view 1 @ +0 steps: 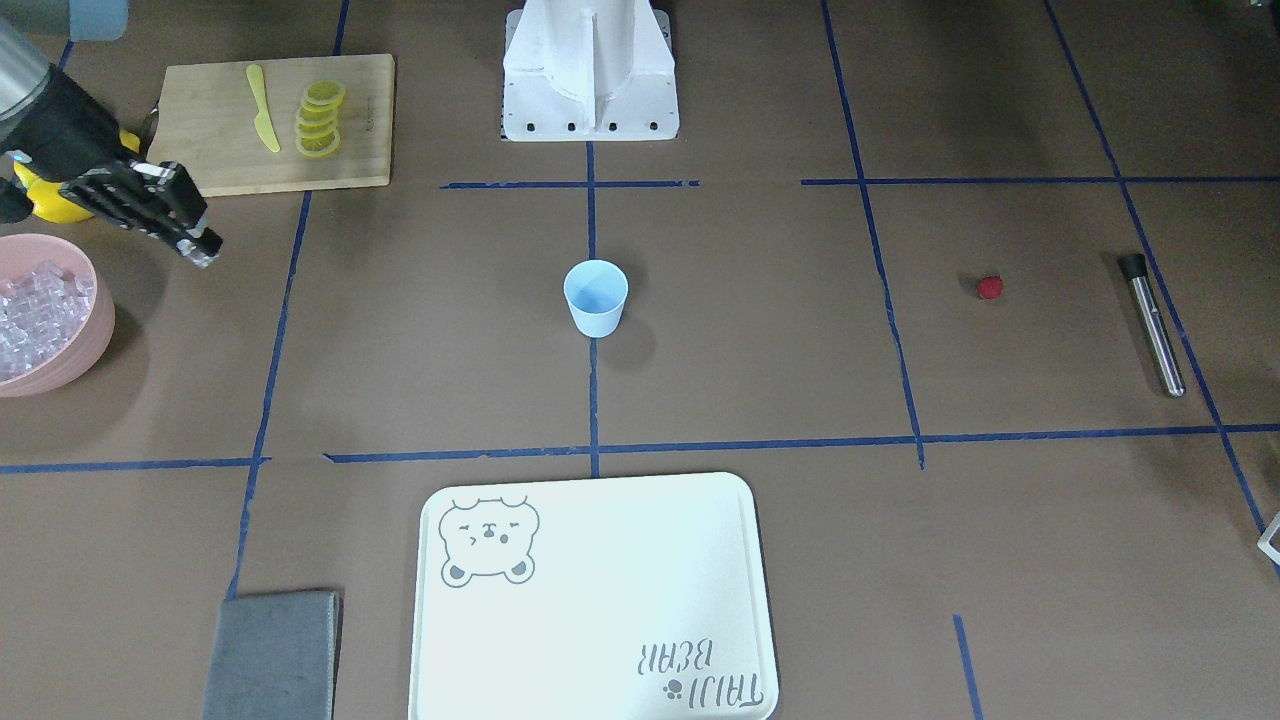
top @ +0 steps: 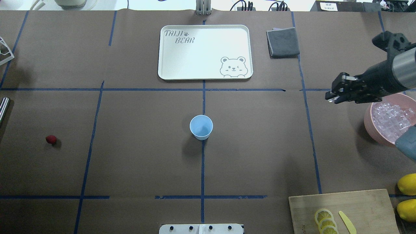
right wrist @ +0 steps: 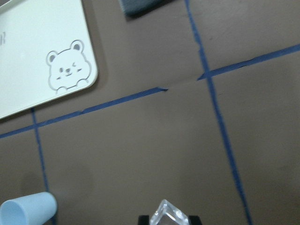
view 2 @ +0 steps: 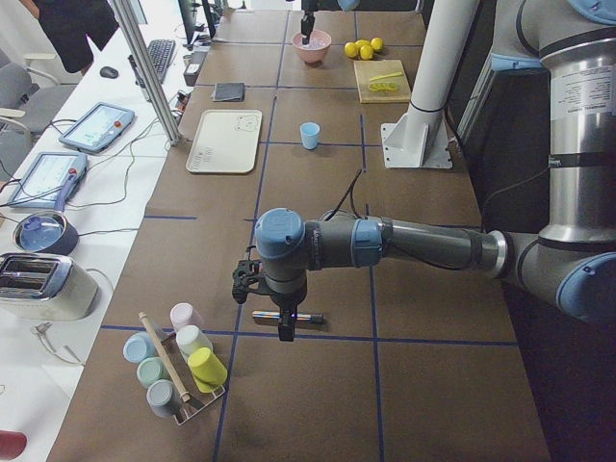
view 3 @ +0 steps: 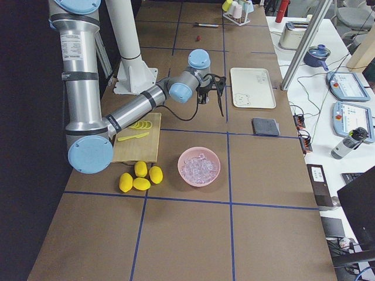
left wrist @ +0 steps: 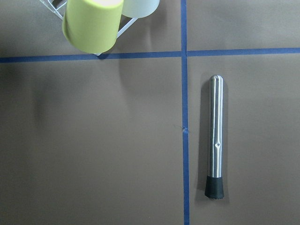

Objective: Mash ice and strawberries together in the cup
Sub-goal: 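Carry the ice cube with the right gripper over the blue cup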

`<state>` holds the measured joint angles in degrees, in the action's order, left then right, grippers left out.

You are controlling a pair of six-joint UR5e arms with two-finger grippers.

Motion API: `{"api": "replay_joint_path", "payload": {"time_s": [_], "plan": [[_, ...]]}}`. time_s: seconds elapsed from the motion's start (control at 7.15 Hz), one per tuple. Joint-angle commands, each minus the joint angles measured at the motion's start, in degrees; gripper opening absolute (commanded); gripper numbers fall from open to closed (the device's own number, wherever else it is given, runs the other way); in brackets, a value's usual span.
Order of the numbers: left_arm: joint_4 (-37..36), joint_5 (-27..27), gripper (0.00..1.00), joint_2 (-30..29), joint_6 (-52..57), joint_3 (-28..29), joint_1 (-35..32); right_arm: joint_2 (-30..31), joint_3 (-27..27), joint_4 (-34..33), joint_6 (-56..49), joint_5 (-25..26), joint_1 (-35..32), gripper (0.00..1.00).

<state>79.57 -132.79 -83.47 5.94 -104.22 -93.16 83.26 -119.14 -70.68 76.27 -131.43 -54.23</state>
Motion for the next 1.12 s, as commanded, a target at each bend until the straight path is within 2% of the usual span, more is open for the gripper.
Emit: {"api": "replay_joint_path", "payload": {"time_s": [0.0,0.28,0.42,0.56,0.7,0.98], "plan": [[1.8,-0.01,1.0,-0.03,0.03,-0.19,0.09,-12.36,2.49,-0.08,14.81,3.69,10.32,0.01],[3.05,-0.01,1.0,0.15,0.03,-0.1,0.18,-23.26,9.5,-0.08,21.53,14.31,20.25,0.0],[3.05,-0.01,1.0,0.15,0.03,-0.19,0.18,-26.01,12.85,0.18,21.55,19.58,24.74,0.0],[3.05,-0.01,1.0,0.5,0.12,-0.19,0.18,-29.87,17.75,0.01,21.64,22.77,26.52,0.0],[3.14,-0.36,1.0,0.76,0.12,-0.28,0.18,-32.95,21.98,0.1,21.64,22.8,26.54,0.0],[3.14,-1.24,1.0,0.76,0.03,-0.19,0.18,-32.37,22.64,-0.25,21.55,22.62,26.71,0.01]]}}
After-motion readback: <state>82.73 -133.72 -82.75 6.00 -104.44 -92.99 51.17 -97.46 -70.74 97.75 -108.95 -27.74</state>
